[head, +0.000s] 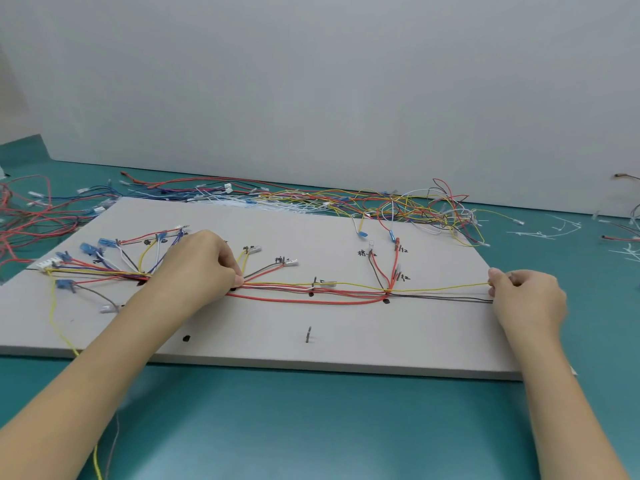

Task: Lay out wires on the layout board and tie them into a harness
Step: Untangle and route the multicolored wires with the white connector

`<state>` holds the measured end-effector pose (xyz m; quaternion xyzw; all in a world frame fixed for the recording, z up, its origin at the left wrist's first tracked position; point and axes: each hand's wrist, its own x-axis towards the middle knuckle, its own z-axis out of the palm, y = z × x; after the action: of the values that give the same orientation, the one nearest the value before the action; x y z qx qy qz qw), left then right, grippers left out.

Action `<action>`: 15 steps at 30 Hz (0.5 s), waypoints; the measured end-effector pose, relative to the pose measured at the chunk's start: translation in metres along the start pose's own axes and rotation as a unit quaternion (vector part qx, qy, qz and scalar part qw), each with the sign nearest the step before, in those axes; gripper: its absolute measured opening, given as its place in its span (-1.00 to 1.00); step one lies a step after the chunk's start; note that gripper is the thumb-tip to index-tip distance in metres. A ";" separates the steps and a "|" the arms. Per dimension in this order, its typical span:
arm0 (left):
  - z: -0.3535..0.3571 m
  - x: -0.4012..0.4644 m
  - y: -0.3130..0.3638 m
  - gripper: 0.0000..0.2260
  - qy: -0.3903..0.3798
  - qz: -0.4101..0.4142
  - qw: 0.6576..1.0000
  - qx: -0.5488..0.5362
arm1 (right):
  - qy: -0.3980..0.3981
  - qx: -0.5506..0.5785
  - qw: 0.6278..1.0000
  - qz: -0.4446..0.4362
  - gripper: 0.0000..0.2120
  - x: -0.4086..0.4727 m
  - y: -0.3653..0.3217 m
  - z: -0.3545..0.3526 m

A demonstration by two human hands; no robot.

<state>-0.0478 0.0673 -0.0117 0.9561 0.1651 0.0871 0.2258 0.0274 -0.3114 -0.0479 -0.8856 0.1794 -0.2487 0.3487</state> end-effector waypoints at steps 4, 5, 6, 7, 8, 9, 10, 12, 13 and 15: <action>-0.002 0.002 -0.002 -0.82 -0.006 -0.009 1.000 -0.013 | -0.004 0.038 0.999 0.021 -0.68 -0.002 -0.001 -0.001; -0.002 0.002 -0.003 -0.83 -0.007 -0.011 1.000 -0.016 | -0.004 0.047 0.998 0.031 -0.69 -0.002 0.000 -0.002; -0.002 0.002 -0.003 -0.84 -0.009 -0.013 1.000 -0.020 | -0.005 0.052 0.998 0.041 -0.70 -0.001 0.001 -0.004; -0.002 0.002 -0.004 -0.84 -0.011 -0.013 1.000 -0.024 | -0.008 0.050 0.997 0.051 -0.70 0.000 0.003 -0.006; -0.003 0.003 -0.005 -0.84 -0.013 -0.012 0.999 -0.027 | -0.015 0.043 0.997 0.062 -0.71 0.001 0.005 -0.008; -0.003 0.003 -0.005 -0.85 -0.014 -0.011 0.999 -0.030 | -0.026 0.035 0.996 0.074 -0.70 0.002 0.006 -0.011; -0.003 0.003 -0.006 -0.85 -0.016 -0.010 0.999 -0.030 | -0.037 0.030 0.995 0.086 -0.69 0.003 0.007 -0.014; -0.002 0.003 -0.006 -0.85 -0.018 -0.010 0.999 -0.031 | -0.052 0.041 0.991 0.114 -0.72 0.004 0.008 -0.020; -0.002 0.004 -0.006 -0.85 -0.018 -0.010 0.999 -0.032 | -0.059 0.054 0.989 0.128 -0.75 0.003 0.007 -0.022; -0.003 0.004 -0.006 -0.85 -0.020 -0.010 0.999 -0.034 | -0.065 0.076 0.983 0.153 -0.79 0.002 0.007 -0.024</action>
<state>-0.0461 0.0751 -0.0117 0.9476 0.1670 0.0717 0.2626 0.0146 -0.3305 -0.0371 -0.8330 0.2702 -0.1468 0.4599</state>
